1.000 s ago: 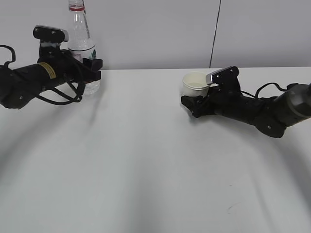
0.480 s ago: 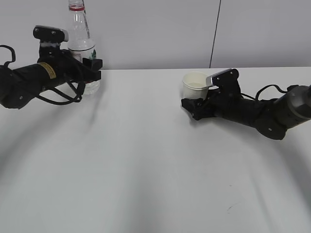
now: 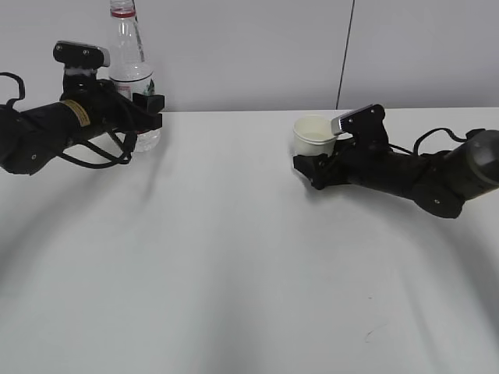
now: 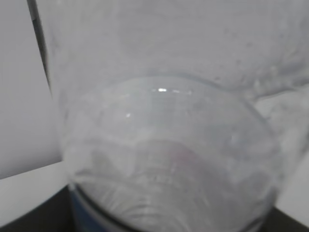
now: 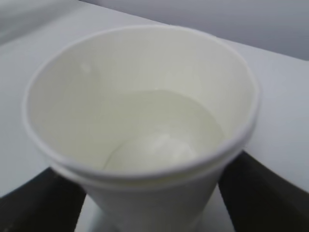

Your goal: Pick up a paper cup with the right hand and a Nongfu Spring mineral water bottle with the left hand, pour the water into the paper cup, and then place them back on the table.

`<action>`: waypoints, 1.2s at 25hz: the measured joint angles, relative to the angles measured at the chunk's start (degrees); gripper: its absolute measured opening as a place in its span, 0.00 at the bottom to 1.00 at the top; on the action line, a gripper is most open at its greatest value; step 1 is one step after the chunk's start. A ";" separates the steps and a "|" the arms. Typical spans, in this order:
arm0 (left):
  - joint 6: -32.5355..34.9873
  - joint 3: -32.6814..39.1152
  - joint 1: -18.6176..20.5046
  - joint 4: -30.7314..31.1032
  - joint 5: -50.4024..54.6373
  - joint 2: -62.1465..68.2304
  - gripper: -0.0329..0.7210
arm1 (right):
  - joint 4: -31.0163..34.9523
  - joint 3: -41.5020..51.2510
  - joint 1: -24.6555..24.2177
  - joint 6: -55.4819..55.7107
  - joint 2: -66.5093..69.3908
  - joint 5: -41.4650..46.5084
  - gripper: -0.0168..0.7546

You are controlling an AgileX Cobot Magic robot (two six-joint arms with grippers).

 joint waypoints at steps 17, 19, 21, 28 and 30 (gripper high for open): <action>0.00 0.00 0.00 0.00 0.00 0.00 0.56 | 4.24 12.27 -3.31 -5.20 -3.51 -11.64 0.82; 0.00 0.00 0.00 0.00 0.00 0.00 0.56 | 4.33 14.29 -3.50 -5.69 -4.55 -12.87 0.82; 0.00 0.00 0.00 0.00 0.00 0.00 0.56 | 4.37 16.90 -3.50 -5.98 -6.13 -14.25 0.82; -0.13 0.00 0.00 0.00 0.00 0.00 0.56 | 6.05 25.93 -3.51 -6.72 -17.17 -16.25 0.82; -0.78 0.00 0.00 0.00 0.00 0.00 0.56 | 6.34 27.54 -3.50 -6.72 -21.63 -13.54 0.81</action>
